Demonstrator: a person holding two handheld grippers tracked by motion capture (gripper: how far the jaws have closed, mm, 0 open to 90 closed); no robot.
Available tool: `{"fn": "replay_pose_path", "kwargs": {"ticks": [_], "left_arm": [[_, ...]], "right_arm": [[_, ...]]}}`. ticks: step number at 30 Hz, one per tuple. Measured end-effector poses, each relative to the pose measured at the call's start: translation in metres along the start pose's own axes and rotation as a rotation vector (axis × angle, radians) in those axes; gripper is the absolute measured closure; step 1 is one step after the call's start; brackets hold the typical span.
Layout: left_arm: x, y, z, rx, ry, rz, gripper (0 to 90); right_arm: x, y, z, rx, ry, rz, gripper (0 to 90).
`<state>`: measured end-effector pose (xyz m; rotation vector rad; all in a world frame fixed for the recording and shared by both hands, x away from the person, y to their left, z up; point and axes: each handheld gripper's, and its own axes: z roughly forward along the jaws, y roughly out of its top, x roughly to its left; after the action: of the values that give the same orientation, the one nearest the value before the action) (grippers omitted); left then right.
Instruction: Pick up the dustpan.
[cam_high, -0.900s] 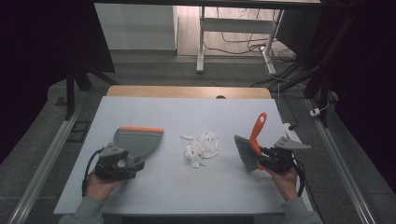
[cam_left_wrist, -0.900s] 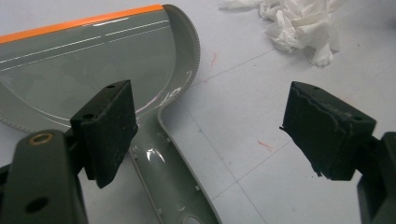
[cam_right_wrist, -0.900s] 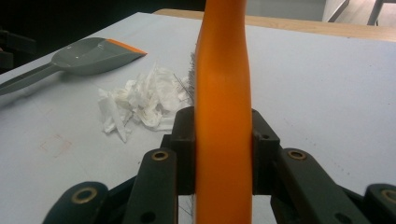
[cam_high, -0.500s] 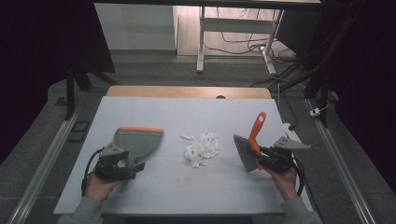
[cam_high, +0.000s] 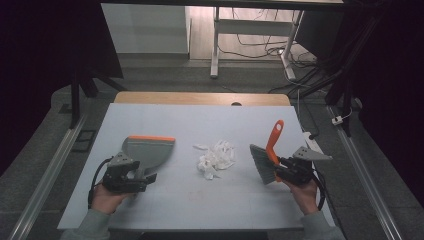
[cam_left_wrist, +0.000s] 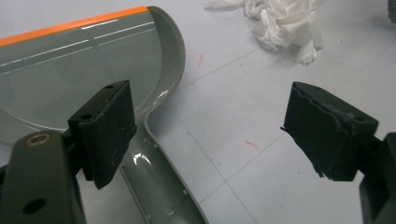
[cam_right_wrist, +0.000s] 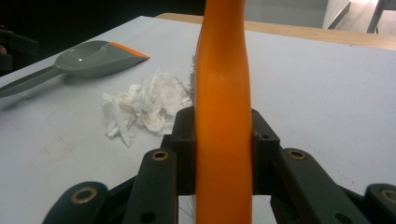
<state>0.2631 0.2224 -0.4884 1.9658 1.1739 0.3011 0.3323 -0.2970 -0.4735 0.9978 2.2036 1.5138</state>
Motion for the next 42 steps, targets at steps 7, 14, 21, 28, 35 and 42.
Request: {"fn": "replay_pose_path", "kwargs": {"ticks": [7,14,21,28,35,42], "left_arm": [[-0.008,0.005,-0.005,-0.007,0.010,0.016,17.1],[-0.012,0.018,-0.013,-0.017,0.010,0.023,17.1],[-0.007,0.031,-0.016,-0.003,0.025,-0.017,17.1],[-0.003,0.048,-0.020,0.046,0.064,-0.047,16.5],[0.018,0.041,-0.025,0.077,0.107,-0.139,16.1],[0.026,0.030,-0.028,0.149,0.109,-0.188,15.6]], "right_arm": [[0.002,-0.001,-0.001,0.009,-0.007,-0.011,69.7],[0.003,-0.001,-0.003,0.002,-0.017,-0.006,69.7],[0.000,-0.001,-0.004,0.001,-0.023,0.003,69.7],[-0.001,-0.002,-0.003,0.004,-0.019,0.004,69.8],[0.000,-0.002,-0.003,0.010,-0.022,0.004,69.8],[0.000,-0.003,-0.001,0.024,-0.026,-0.005,69.8]]}}
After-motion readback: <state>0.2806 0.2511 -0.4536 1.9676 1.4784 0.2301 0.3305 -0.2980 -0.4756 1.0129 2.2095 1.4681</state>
